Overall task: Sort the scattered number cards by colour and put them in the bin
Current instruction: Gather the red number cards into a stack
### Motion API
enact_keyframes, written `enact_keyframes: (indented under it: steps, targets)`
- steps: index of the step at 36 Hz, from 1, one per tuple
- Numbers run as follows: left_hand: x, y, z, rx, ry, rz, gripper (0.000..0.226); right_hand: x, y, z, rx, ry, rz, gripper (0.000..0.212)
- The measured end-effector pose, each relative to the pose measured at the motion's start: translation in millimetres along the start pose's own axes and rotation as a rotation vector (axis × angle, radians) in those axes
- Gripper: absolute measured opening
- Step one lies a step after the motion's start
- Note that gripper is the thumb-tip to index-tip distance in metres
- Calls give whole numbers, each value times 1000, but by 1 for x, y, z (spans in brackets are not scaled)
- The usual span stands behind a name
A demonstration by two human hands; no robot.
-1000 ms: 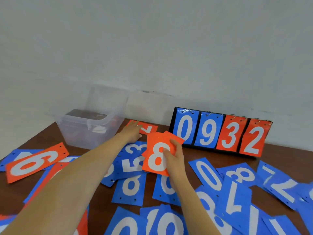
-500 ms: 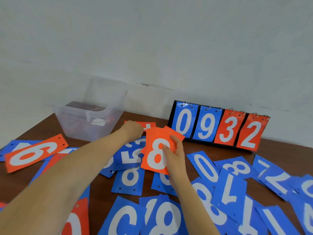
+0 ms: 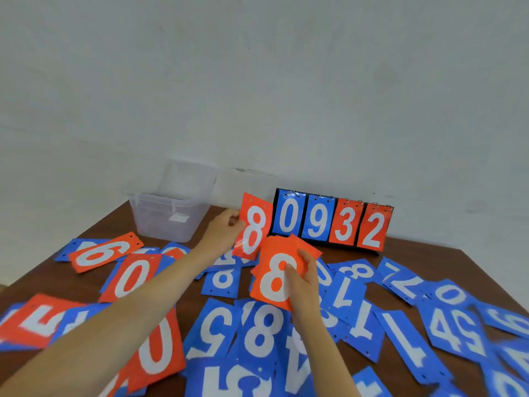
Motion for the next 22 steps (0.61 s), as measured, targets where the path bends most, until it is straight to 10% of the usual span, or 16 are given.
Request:
enact_keyframes:
  steps: [9, 16, 22]
  targets:
    - [106, 3, -26, 78, -10, -148, 11, 69, 20, -3, 55, 27, -5, 39]
    - [155, -63, -17, 197, 219, 247, 20, 107, 27, -9, 34, 71, 16, 33]
    - [180, -81, -13, 24, 177, 208, 25, 127, 29, -18, -64, 43, 3, 31]
Point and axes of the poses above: each hand's wrist, its own x-axis away from the middle knuckle, its own y-axis out of the back of the hand, z = x × y, the point moved 9 cm from there along -x, towards the middle knuckle, and after that the axes turned 11 degrees about z, right-handed, at the moved point
